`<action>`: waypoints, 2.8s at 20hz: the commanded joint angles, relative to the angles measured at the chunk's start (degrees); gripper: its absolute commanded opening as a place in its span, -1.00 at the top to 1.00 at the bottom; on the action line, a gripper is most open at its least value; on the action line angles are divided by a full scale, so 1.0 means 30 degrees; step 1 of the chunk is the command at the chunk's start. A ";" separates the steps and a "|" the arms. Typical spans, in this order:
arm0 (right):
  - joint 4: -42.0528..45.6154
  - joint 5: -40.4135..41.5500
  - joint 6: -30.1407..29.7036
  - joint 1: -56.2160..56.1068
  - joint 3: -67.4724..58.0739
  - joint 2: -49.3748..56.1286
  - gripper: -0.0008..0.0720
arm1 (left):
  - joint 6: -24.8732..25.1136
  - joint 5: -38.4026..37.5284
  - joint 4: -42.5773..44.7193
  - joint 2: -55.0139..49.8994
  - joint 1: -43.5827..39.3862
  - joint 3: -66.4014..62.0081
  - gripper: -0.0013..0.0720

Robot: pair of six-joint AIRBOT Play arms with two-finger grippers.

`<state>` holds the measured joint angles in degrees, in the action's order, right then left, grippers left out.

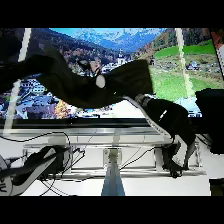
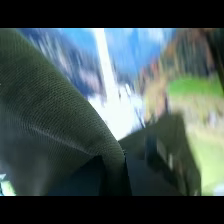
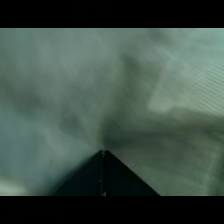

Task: Fold the clothes and pants, and hang the long-sleeved shirts on hangers.

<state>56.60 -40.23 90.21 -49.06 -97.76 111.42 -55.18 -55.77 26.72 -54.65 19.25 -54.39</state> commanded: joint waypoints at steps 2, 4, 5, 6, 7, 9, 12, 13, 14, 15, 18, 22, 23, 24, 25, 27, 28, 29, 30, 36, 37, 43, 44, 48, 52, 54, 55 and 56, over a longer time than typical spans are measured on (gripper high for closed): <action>0.0984 0.1654 0.0066 -0.1027 -0.1792 0.0007 0.84 | -0.0765 -0.0087 0.0073 0.1071 0.1362 -0.0423 0.91; 0.3198 0.0423 0.0066 -0.0058 -0.2769 -0.0131 0.84 | -0.0838 -0.0386 0.0080 0.0823 0.0539 -0.0415 0.91; 0.4102 -0.0510 0.0066 0.0605 -0.3009 -0.0299 0.84 | -0.0838 -0.0437 0.0087 0.0605 -0.0233 -0.0415 0.91; 0.4750 -0.1676 0.0066 0.1406 -0.3177 -0.0503 0.84 | -0.0838 -0.0430 0.0066 0.0335 -0.1137 -0.0415 0.91; 0.5282 -0.2922 0.0066 0.2390 -0.3206 -0.0823 0.84 | -0.0838 -0.0408 0.0073 0.0022 -0.2149 -0.0415 0.91; 0.5996 -0.4932 0.0066 0.4612 -0.3206 -0.1472 0.84 | -0.0845 -0.0109 0.0029 -0.0918 -0.4750 -0.0415 0.91; 0.6018 -0.6419 0.0117 0.8007 -0.3206 -0.2543 0.84 | -0.0896 0.2856 -0.2215 -0.2965 -0.9559 -0.0415 0.91; 0.5989 -0.6819 0.0124 0.9085 -0.3206 -0.3016 0.84 | -0.0787 0.4779 -0.3738 -0.3781 -1.1336 -0.0430 0.91; 0.5996 -0.7271 0.0124 1.0098 -0.3206 -0.3512 0.84 | -0.0168 0.6841 -0.4685 -0.4612 -1.3092 -0.0583 0.91; 0.5996 -0.7737 0.0124 1.0921 -0.3206 -0.3978 0.84 | 0.0248 0.8706 -0.4524 -0.5406 -1.4586 -0.0976 0.91; 0.6054 -0.8983 0.0073 1.3049 -0.3206 -0.5217 0.84 | 0.0168 1.2145 -0.4503 -0.8218 -1.8003 -0.2987 0.89; 0.7125 -0.9763 0.0029 1.5307 -0.3198 -0.5603 0.84 | 0.0168 1.2531 -0.4503 -1.0928 -2.0108 -0.5217 -0.98; 0.7861 -0.9967 0.0029 1.5824 -0.3147 -0.5566 0.84 | 0.0182 1.2539 -0.4495 -1.1016 -2.0225 -0.5275 -0.98; 0.8655 -1.0207 0.0029 1.6364 -0.2994 -0.5566 0.84 | 0.0182 1.2531 -0.4422 -1.0994 -2.0210 -0.5275 -0.98; 0.9304 -1.0586 -0.0036 1.7048 -0.2747 -0.5559 0.84 | 0.0189 1.2517 -0.4401 -1.0921 -1.9977 -0.5275 -0.97; 0.9114 -1.1679 -0.1763 1.8309 -0.1945 -0.5544 0.84 | 0.0189 1.2364 -0.3657 -1.0666 -1.9314 -0.5275 -0.96; 0.8437 -1.2415 -0.3563 1.8914 -0.1209 -0.5544 0.84 | 0.0189 1.2123 -0.2732 -1.0455 -1.8870 -0.5275 -0.95; 0.6819 -1.3049 -0.5421 1.9518 -0.0306 -0.5552 0.84 | 0.0182 1.1744 -0.1362 -1.0222 -1.8389 -0.5275 -0.94; 0.3694 -1.3631 -0.7206 2.0196 0.0903 -0.5544 0.84 | 0.0182 1.1322 0.0029 -0.9981 -1.7945 -0.5275 -0.95; -0.4546 -1.1089 -0.9216 1.9948 0.8735 -0.5530 -1.00 | 0.0000 0.8692 0.2790 -0.9020 -1.5307 -0.5275 -0.95; -0.4393 -1.0091 -0.8473 1.9387 0.9770 -0.5530 -1.00 | -0.0117 0.8247 0.2747 -0.9020 -1.5118 -0.5275 -0.94; -0.6280 -0.7621 -0.8393 1.5890 1.0921 -0.5552 -0.92 | -0.0109 0.6892 0.2732 -0.9027 -1.5052 -0.5275 -0.95; -0.6266 -0.7570 -0.8386 1.5591 1.0571 -0.5552 -0.92 | -0.0109 0.6878 0.2732 -0.9027 -1.5052 -0.5275 -0.95; -0.4998 -0.5967 -0.7045 1.5016 1.0127 -0.5544 -0.98 | -0.0117 0.6798 0.2732 -0.9027 -1.5052 -0.5275 -0.95; -0.4277 -0.5836 -0.5049 1.5395 1.0120 -0.5625 -0.97 | -0.0109 0.5887 0.2732 -0.9027 -1.5052 -0.5268 -0.94; -0.5034 -0.6754 -0.5056 1.5686 1.0120 -0.5748 -0.97 | -0.0109 0.5741 0.2732 -0.9027 -1.5052 -0.5268 -0.95; -0.5421 -0.7395 -0.5078 1.5752 1.0091 -0.5778 -0.97 | -0.0109 0.5741 0.2732 -0.9027 -1.5052 -0.5268 -0.94; -0.5479 -0.7963 -0.5100 1.5737 0.9989 -0.5770 -0.97 | -0.0109 0.5741 0.2732 -0.9027 -1.5052 -0.5260 -0.95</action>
<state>41.76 -60.40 73.82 -2.26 -67.48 94.32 -55.53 -37.65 34.92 -81.78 -25.96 -70.17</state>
